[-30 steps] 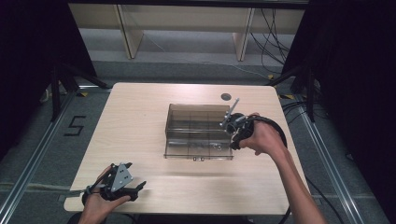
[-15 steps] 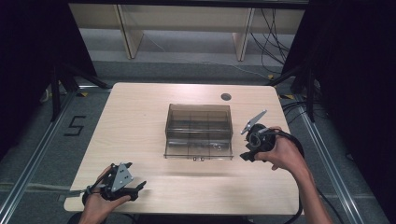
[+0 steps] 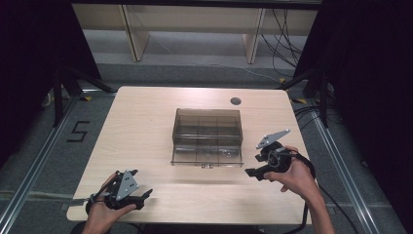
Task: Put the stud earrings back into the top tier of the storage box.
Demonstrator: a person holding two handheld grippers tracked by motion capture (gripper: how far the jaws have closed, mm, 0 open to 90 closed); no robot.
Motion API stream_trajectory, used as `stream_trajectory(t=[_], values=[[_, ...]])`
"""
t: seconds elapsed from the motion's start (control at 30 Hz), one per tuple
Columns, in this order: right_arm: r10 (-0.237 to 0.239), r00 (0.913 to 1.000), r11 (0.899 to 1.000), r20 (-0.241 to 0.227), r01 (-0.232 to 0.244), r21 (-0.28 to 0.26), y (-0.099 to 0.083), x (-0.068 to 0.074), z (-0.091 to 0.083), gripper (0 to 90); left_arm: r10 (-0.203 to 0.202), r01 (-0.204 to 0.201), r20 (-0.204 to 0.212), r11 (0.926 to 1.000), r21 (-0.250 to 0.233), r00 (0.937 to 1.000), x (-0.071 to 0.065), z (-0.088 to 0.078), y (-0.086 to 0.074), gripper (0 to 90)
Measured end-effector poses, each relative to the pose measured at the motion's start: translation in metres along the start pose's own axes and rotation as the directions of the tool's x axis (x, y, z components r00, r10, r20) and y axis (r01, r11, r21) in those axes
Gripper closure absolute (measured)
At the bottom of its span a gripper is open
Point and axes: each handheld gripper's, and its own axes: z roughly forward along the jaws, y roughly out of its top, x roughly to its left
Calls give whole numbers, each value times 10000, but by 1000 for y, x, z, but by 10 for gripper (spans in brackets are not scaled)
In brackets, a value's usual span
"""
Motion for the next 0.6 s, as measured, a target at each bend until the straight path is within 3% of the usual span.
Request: stream_trajectory(t=[0.13, 0.17, 0.27, 0.33, 0.4, 0.43, 0.57, 0.6], values=[[324, 9995, 9990, -31, -325, -320, -8, 2, 5, 319, -38, 38, 67, 10000, -33, 10000, 0, 0, 0, 190], [282, 9995, 9993, -116, -285, -230, -10, 1, 6, 311, 58, -58, -120, 10000, 29, 9999, 0, 1, 0, 190], [341, 9992, 9958, -216, -358, -848, -20, 1, 13, 298, 22, -22, 11, 10000, 11, 10000, 0, 0, 0, 191], [388, 9990, 9966, -236, -404, -713, -21, 1, 13, 296, 401, -407, 164, 9985, 369, 9991, 3, -3, 1, 191], [409, 9990, 9970, -155, -418, -648, -24, 0, 15, 290, 376, -381, 186, 9987, 323, 9991, 3, -2, 1, 190], [594, 9982, 9944, -123, -602, -872, -26, 1, 16, 278, 28, -28, -39, 10000, -6, 10000, 0, 0, 0, 191], [633, 9979, 9952, -143, -642, -735, -31, 2, 16, 276, 8, -8, 28, 10000, -19, 10000, 0, 1, 0, 190], [434, 9991, 9956, -26, -435, -827, -32, 1, 17, 274, 3, -2, 90, 10000, -39, 10000, -1, 0, 0, 191]])
